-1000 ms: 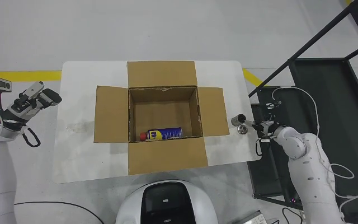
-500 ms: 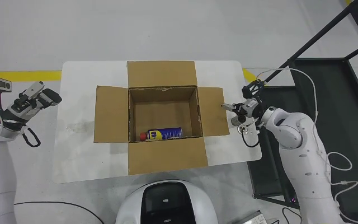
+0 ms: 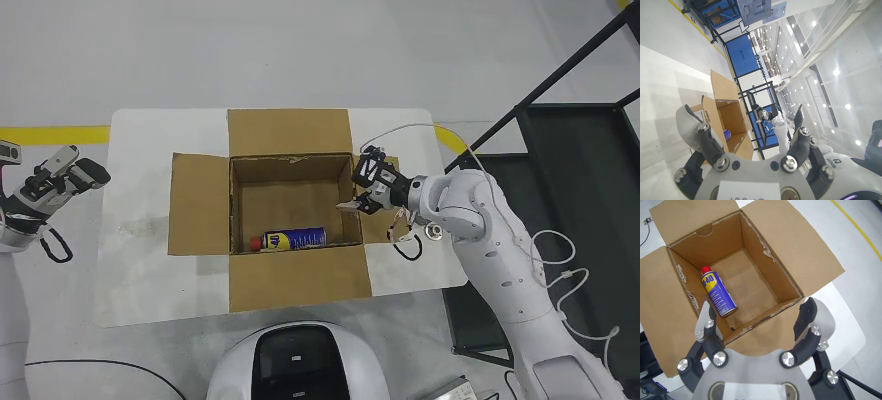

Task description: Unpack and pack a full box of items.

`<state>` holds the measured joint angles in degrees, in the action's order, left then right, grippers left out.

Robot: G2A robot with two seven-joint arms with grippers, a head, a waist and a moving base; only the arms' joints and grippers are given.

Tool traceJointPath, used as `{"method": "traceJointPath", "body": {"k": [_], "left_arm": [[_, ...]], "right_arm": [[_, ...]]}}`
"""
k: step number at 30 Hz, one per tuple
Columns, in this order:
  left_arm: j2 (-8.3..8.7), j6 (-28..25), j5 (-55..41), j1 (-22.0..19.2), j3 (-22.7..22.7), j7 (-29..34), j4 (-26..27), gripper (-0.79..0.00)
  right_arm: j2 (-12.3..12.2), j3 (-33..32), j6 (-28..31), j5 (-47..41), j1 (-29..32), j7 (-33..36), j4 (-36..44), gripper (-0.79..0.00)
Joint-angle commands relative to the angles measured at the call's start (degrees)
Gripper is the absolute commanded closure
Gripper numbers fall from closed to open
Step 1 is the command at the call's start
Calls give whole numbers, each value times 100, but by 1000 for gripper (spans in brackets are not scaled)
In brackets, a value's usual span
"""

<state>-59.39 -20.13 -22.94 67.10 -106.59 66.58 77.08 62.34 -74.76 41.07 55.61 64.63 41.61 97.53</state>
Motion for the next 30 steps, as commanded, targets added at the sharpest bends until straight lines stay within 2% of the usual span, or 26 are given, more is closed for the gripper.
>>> {"method": "traceJointPath", "body": {"k": [1,13,19,23,30], "left_arm": [[0,0,0,0,0,0,0,-785],[0,0,0,0,0,0,0,-785],[0,0,0,0,0,0,0,-785],[0,0,0,0,0,0,0,-785],[0,0,0,0,0,0,0,-785]], "right_arm": [[-1,-11,3,3,8,-4,4,-785],[10,134,-36,62,-79,-6,-38,-785],[212,1453,465,-171,-1366,879,-715,-785],[530,2615,698,-584,-2418,1219,-1581,-785],[1055,3839,671,-858,-3270,1023,-2851,-785]]}}
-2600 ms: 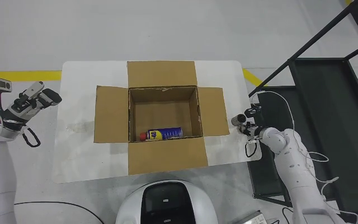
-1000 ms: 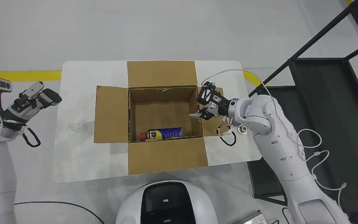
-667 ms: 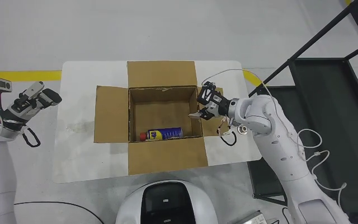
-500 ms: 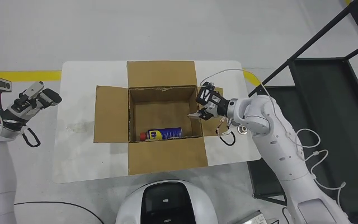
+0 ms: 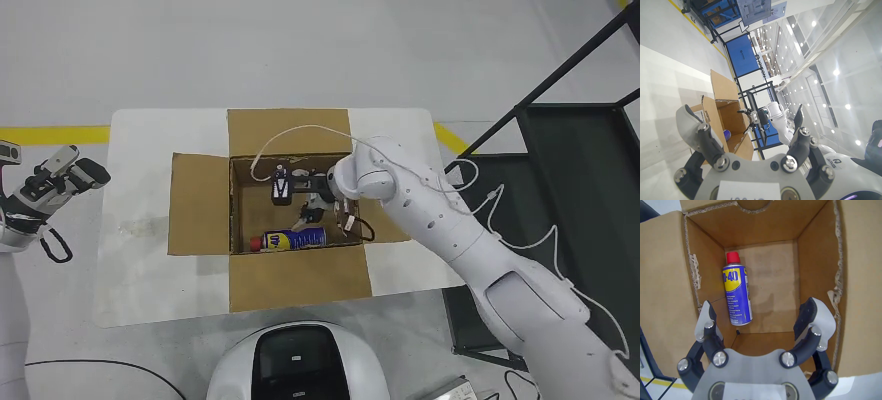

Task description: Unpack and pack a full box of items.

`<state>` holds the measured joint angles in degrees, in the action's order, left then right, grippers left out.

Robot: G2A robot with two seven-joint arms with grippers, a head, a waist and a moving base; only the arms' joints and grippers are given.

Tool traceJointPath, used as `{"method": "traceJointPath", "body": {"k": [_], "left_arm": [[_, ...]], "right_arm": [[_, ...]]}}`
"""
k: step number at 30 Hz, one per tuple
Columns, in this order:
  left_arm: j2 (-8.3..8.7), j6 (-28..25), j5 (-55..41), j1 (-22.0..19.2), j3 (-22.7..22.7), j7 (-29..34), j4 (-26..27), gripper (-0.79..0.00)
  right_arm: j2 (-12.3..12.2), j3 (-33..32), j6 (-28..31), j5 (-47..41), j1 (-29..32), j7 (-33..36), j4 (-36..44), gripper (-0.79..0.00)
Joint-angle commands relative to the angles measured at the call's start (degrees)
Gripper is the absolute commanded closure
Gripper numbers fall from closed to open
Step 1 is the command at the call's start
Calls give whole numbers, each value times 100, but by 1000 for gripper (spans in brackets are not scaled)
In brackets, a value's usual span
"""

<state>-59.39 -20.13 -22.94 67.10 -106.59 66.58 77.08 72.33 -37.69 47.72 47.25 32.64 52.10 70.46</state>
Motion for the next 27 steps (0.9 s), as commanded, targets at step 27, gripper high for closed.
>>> {"method": "traceJointPath", "body": {"k": [27], "left_arm": [[0,0,0,0,0,0,0,-785]], "right_arm": [[1866,2081,159,382,-1061,-891,-3173,-785]]}}
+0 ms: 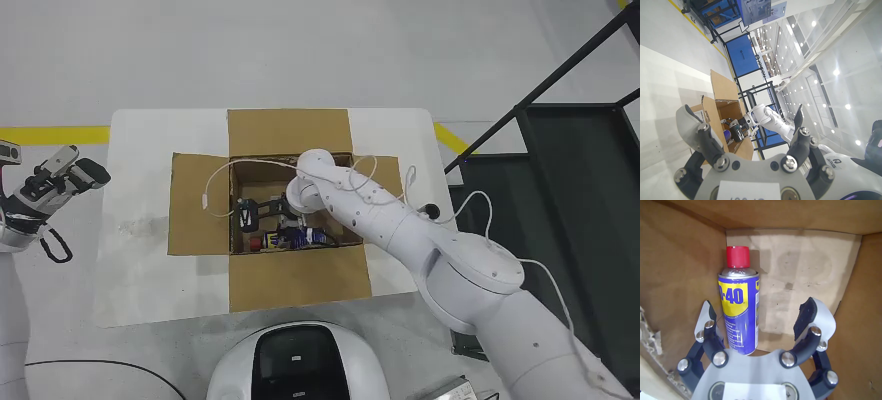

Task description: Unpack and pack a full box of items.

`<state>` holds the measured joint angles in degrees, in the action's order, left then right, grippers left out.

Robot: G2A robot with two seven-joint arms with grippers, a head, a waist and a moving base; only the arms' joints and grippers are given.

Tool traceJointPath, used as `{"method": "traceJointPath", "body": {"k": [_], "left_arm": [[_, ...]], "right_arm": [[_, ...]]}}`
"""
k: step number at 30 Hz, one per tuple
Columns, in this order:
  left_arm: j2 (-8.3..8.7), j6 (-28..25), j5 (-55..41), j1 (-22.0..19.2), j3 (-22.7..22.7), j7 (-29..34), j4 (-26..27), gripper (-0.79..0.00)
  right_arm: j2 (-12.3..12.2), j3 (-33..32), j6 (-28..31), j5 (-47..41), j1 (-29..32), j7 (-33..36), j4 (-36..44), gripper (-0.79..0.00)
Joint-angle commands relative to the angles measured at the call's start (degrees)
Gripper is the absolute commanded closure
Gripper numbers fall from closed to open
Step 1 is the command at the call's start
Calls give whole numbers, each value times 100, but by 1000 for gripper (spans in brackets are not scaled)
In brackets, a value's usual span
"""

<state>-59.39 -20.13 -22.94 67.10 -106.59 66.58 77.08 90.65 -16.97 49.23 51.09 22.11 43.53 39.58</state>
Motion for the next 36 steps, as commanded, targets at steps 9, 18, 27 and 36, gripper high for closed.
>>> {"method": "traceJointPath", "body": {"k": [9,18,27,36], "left_arm": [[0,0,0,0,0,0,0,-785],[0,0,0,0,0,0,0,-785],[0,0,0,0,0,0,0,-785],[0,0,0,0,0,0,0,-785]], "right_arm": [[447,142,6,97,-115,-216,-908,-785],[693,233,-57,392,-136,-529,-1489,-785],[751,209,-218,731,-254,-1089,-1936,-785],[810,179,-211,788,-114,-1077,-2063,-533]]}}
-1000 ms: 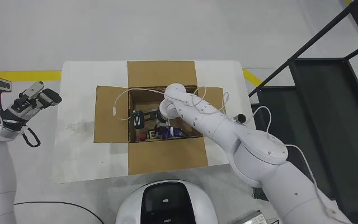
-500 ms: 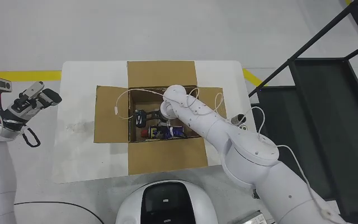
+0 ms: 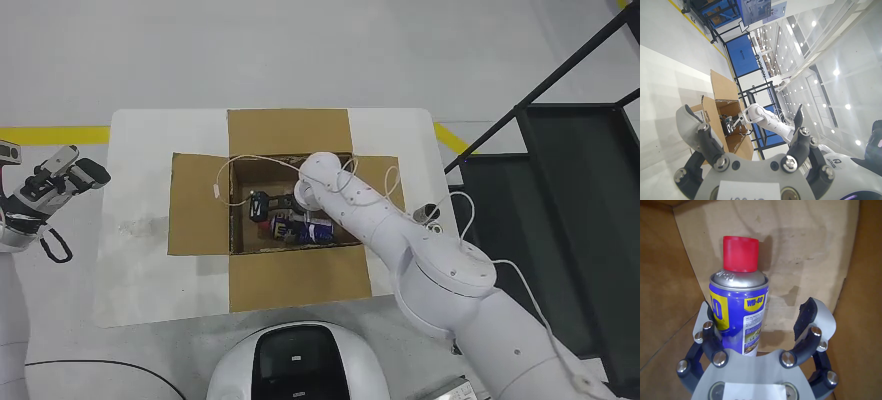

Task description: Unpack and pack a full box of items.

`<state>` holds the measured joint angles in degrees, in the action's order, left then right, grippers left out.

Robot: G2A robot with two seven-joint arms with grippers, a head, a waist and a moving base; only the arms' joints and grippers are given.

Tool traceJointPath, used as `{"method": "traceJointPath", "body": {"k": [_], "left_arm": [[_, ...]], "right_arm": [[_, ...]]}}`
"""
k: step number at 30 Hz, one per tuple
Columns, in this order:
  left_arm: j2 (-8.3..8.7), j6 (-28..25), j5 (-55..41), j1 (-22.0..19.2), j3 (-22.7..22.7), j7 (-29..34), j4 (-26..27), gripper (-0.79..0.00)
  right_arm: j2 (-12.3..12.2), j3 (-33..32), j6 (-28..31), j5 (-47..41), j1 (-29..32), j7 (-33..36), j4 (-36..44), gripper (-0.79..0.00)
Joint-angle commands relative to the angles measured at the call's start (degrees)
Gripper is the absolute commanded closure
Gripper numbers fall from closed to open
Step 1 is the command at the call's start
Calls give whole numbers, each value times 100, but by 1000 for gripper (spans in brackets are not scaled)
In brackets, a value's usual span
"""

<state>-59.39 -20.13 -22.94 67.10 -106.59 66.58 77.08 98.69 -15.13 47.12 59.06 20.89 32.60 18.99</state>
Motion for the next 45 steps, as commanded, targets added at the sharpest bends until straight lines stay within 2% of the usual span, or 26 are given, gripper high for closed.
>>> {"method": "traceJointPath", "body": {"k": [1,2,3,4,10,16,21,26,30,35,39,45], "left_arm": [[0,0,0,0,0,0,0,-785],[0,0,0,0,0,0,0,-785],[0,0,0,0,0,0,0,-785],[0,0,0,0,0,0,0,-785],[0,0,0,0,0,0,0,-785],[0,0,0,0,0,0,0,-785],[0,0,0,0,0,0,0,-785],[0,0,0,0,0,0,0,-785],[0,0,0,0,0,0,0,-785],[0,0,0,0,0,0,0,-785],[0,0,0,0,0,0,0,-785],[0,0,0,0,0,0,0,-785]], "right_arm": [[16,-15,5,-21,16,39,-10,-385],[23,-26,15,-33,18,57,-23,-262],[30,-41,8,-50,19,71,-42,-92],[36,-54,10,-61,14,76,-53,0],[8,-132,238,-50,-103,-76,-95,0],[-119,-258,593,-60,-241,-439,-102,0],[-309,-376,935,-2,-310,-919,112,0],[-597,-516,1088,175,-280,-1439,592,0],[-924,-663,1088,313,-170,-1770,1172,0],[-1484,-1094,1088,406,44,-2098,2033,0],[-2015,-1610,1088,476,467,-2140,3220,0],[-2907,-2804,1088,430,1570,-1825,5321,0]]}}
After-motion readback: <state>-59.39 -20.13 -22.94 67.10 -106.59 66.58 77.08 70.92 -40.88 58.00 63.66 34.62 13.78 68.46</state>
